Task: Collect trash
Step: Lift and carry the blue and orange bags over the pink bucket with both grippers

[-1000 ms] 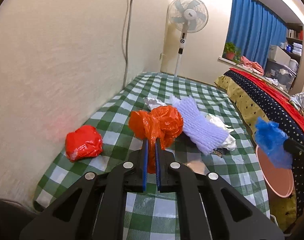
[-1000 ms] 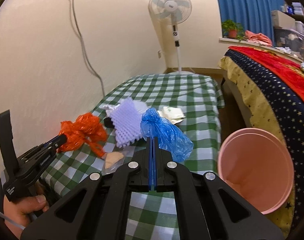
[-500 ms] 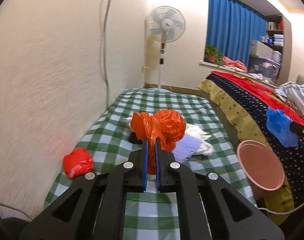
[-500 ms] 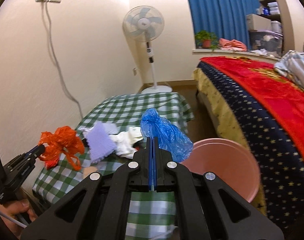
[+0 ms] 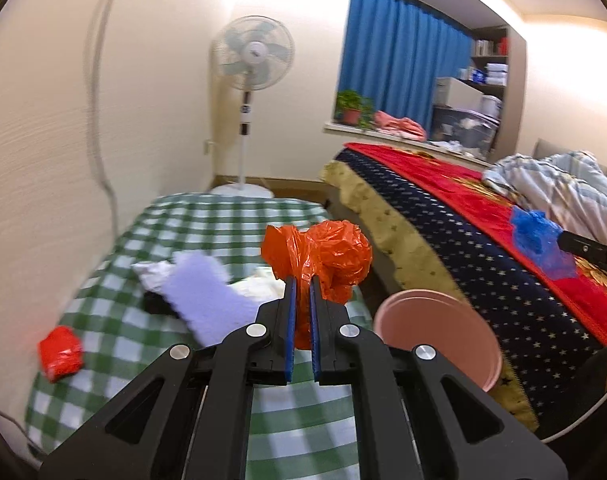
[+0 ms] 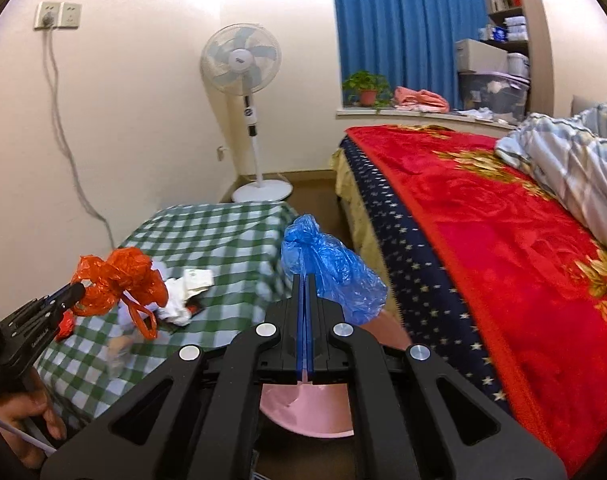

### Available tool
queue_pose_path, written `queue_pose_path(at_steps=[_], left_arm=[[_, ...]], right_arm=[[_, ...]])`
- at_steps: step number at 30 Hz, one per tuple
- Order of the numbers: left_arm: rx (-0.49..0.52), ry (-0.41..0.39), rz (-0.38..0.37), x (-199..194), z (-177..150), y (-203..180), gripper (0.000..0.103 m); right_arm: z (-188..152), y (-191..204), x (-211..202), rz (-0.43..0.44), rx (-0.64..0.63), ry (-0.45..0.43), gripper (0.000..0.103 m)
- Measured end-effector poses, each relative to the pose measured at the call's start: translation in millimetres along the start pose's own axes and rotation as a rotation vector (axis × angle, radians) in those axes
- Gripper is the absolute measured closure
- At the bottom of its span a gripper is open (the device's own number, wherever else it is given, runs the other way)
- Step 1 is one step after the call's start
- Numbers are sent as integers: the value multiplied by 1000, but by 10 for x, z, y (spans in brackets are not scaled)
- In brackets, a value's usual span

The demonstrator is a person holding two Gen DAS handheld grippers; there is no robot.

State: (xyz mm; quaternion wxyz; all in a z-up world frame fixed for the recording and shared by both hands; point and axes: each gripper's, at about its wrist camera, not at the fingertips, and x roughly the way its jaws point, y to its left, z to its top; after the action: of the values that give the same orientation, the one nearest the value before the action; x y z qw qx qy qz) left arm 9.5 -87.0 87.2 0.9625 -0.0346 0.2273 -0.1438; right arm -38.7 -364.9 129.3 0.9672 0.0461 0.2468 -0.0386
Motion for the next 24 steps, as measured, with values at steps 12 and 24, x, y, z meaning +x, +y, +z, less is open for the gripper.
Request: queue_pose_path(at_steps=[12,24], left_arm=[[67,61,-117,517,-58,-650,97],[102,134,-203,950,-167,-926,97]], right_arm=[[-150,-135,416,-64,36,39,102],[-175,-234,631,-92,78,83,102]])
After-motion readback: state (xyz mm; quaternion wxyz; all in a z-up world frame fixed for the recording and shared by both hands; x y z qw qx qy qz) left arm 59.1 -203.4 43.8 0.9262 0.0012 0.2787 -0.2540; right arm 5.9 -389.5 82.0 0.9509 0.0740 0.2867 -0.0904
